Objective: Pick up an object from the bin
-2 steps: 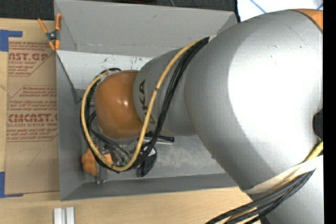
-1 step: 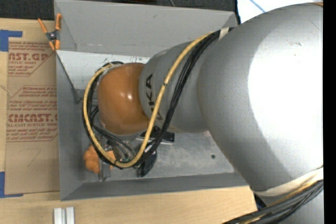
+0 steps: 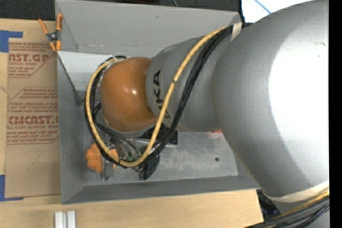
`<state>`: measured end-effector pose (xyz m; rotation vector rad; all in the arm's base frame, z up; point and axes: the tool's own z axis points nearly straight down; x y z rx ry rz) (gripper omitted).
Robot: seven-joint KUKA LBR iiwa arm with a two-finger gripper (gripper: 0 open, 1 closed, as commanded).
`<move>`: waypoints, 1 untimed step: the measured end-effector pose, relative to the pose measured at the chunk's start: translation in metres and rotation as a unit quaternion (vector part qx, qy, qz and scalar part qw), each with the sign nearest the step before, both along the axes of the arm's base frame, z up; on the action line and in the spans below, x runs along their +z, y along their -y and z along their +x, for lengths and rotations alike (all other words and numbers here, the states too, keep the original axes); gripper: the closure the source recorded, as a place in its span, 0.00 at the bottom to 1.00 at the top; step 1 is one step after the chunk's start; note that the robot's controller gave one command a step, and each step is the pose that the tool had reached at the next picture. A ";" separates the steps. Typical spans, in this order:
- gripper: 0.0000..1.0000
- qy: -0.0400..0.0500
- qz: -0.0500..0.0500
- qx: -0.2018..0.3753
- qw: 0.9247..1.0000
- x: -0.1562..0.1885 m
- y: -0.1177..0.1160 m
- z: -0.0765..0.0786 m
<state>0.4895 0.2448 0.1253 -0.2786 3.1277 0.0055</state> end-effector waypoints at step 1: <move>1.00 0.000 0.000 0.000 1.000 0.018 0.000 0.000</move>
Offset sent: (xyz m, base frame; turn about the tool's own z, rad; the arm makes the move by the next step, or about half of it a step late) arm -0.0005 -0.0002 0.0483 0.0001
